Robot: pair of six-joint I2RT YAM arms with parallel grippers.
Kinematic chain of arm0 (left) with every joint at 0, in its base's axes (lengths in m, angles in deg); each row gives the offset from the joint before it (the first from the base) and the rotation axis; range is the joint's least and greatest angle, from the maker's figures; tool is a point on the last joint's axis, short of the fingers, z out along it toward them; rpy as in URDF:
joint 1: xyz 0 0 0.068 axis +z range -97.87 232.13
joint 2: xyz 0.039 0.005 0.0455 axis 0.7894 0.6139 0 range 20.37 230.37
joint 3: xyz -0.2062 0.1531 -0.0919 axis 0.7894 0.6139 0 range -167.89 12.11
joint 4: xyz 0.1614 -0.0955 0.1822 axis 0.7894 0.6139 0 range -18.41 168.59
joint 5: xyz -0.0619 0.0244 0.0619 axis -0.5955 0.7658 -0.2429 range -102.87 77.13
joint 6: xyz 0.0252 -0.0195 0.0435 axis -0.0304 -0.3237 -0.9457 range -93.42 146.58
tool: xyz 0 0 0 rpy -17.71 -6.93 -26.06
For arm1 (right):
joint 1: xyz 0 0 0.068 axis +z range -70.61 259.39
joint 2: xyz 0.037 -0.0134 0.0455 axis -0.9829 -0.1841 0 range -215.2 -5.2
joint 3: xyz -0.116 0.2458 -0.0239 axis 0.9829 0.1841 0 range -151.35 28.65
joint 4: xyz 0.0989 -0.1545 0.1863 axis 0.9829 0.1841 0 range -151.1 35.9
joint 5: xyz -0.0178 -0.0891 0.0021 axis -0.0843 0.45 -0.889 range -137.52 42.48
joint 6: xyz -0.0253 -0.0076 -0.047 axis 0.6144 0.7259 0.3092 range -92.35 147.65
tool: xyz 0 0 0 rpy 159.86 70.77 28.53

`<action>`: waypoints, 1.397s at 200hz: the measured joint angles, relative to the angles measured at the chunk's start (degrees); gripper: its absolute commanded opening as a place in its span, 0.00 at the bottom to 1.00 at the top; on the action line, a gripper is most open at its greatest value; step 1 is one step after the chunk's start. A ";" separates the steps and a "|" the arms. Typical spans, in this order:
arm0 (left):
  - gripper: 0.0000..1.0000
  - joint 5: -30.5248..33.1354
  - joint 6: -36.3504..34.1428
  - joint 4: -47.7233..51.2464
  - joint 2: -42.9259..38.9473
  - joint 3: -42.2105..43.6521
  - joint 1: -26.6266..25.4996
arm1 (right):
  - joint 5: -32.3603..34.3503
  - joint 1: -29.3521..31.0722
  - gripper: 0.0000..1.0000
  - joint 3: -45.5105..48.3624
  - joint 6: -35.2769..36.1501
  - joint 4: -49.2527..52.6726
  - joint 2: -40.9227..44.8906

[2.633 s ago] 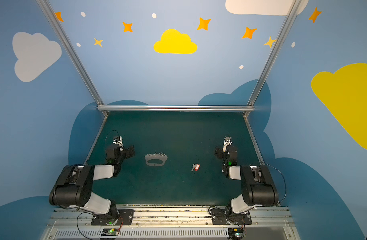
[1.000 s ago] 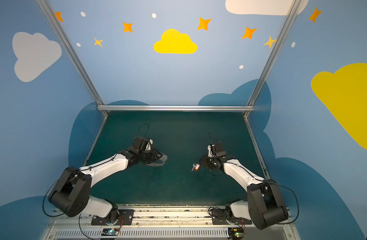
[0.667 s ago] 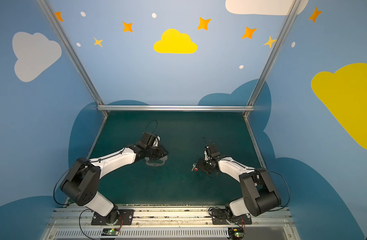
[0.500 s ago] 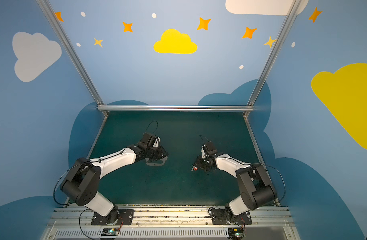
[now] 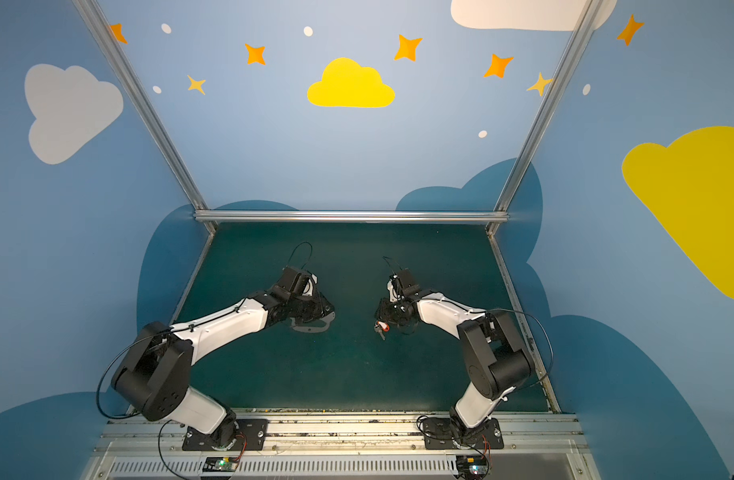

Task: Put the keys on the keyring
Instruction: 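Grasp the red key tag with the right gripper while the left gripper approaches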

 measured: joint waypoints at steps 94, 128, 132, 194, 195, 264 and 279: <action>0.36 -1.42 0.44 -0.26 1.57 -1.22 -1.99 | -1.46 0.00 0.30 5.79 4.70 -1.05 2.49; 0.36 -2.16 0.92 -0.81 1.66 -1.25 -3.08 | -2.99 0.00 0.15 5.81 5.05 -2.93 2.32; 0.36 -2.43 0.96 -1.18 1.77 -1.25 -3.19 | -3.10 0.00 0.14 5.81 5.03 -3.10 2.32; 0.34 -7.43 2.60 -5.57 10.54 -5.20 -6.75 | -3.19 -0.50 0.07 7.34 5.18 -3.82 2.67; 0.35 -7.50 2.60 -5.60 10.80 -5.44 -6.86 | -3.19 -0.55 0.07 7.41 5.18 -3.87 2.67; 0.35 -12.00 2.36 -7.32 23.87 -17.25 -8.90 | -5.90 -2.95 0.07 10.64 4.94 -6.64 4.33; 0.34 -12.72 2.25 -7.26 25.81 -18.88 -9.03 | -6.23 -3.08 0.08 11.06 4.90 -6.95 4.57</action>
